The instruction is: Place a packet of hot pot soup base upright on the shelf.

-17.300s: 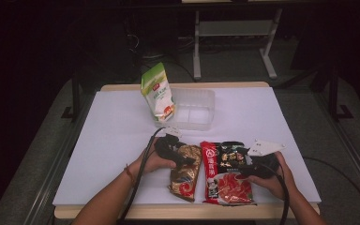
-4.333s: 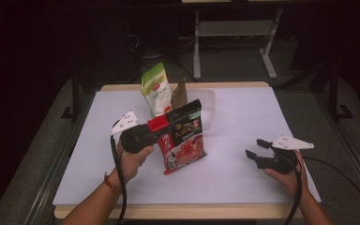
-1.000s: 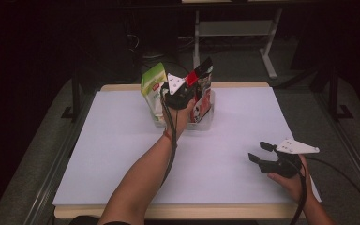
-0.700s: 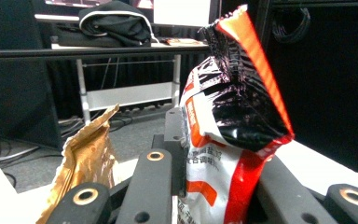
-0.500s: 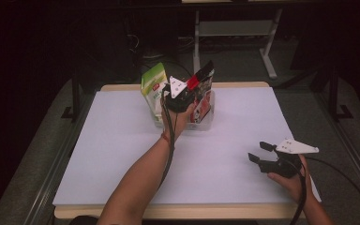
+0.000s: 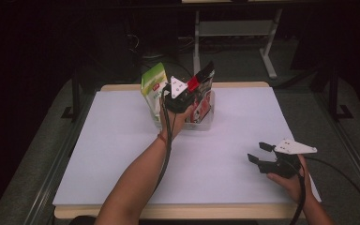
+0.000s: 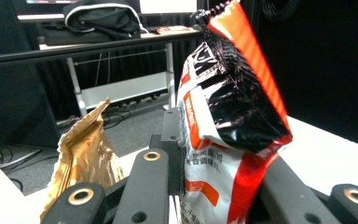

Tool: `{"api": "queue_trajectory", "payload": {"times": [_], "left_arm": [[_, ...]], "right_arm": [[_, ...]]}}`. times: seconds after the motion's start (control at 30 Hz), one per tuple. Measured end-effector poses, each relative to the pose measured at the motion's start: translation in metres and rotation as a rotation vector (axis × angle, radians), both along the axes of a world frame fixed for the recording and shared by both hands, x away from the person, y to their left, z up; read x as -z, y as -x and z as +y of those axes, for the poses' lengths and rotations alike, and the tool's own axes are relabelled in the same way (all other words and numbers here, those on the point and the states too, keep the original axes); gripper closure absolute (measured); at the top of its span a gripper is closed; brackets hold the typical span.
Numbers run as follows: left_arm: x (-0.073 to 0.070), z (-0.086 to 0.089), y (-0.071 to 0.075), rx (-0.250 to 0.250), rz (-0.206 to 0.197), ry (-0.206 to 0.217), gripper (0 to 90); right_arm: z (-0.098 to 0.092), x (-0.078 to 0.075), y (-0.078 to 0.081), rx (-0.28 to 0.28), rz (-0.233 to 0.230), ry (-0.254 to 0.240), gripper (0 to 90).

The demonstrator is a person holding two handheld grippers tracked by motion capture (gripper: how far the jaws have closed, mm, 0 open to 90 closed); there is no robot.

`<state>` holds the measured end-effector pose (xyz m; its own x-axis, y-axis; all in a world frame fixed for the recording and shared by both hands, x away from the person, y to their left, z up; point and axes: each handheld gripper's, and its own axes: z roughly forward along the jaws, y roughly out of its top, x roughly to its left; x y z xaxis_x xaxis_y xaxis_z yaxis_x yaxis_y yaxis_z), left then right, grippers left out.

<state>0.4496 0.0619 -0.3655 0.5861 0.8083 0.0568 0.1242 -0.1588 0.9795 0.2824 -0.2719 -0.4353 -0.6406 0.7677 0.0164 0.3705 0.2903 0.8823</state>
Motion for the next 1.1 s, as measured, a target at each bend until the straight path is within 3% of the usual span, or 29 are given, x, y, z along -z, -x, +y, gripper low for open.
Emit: {"api": "queue_trajectory", "payload": {"times": [0.23,0.43,1.1], "left_arm": [[-0.0010,0.0003,0.0003,0.020,0.007,-0.029,74.6],[-0.0004,0.0033,-0.0014,0.075,0.038,-0.038,71.1],[-0.0005,0.0049,0.0024,0.110,0.074,-0.099,65.5]], "right_arm": [[0.0022,0.0006,-0.0004,-0.006,0.002,0.009,32.8],[0.0032,0.0013,-0.0007,-0.010,0.006,0.013,32.8],[0.0086,0.0014,-0.0004,-0.027,0.007,0.043,32.9]]}}
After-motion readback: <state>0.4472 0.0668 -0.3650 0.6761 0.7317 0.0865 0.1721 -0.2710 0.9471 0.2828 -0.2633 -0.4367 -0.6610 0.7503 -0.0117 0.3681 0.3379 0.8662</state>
